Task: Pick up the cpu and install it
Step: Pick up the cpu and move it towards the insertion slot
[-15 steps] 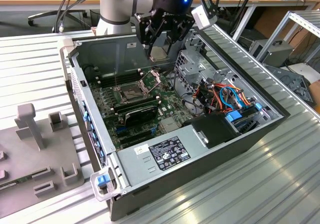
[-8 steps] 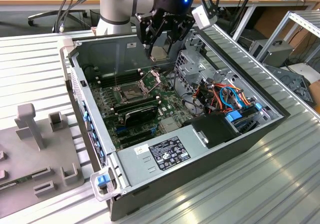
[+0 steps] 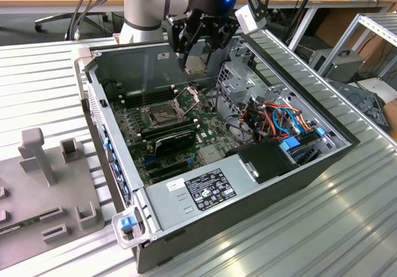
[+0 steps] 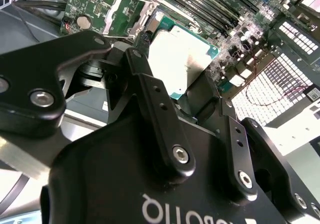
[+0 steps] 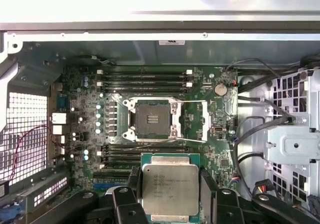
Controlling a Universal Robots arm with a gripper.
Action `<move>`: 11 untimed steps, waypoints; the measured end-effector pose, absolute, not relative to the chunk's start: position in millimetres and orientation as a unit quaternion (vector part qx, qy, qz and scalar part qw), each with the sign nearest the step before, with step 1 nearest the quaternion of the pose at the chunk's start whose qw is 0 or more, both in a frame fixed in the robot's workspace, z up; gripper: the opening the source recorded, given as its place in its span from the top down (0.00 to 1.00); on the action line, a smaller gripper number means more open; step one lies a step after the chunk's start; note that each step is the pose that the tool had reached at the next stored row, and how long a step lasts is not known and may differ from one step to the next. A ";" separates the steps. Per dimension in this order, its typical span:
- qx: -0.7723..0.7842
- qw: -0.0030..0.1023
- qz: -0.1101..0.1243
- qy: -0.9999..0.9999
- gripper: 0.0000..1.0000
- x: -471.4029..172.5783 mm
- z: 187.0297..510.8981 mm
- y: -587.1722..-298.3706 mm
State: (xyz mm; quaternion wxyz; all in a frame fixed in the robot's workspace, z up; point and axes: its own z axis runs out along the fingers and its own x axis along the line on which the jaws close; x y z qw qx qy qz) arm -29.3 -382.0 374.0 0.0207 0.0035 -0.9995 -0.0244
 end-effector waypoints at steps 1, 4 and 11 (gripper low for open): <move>0.004 0.021 -0.024 -0.999 0.45 -29.3 373.3 -381.5; 0.004 0.021 -0.024 -0.999 0.45 -29.3 371.5 -380.5; 0.004 0.021 -0.024 -0.999 0.45 -29.3 367.9 -379.6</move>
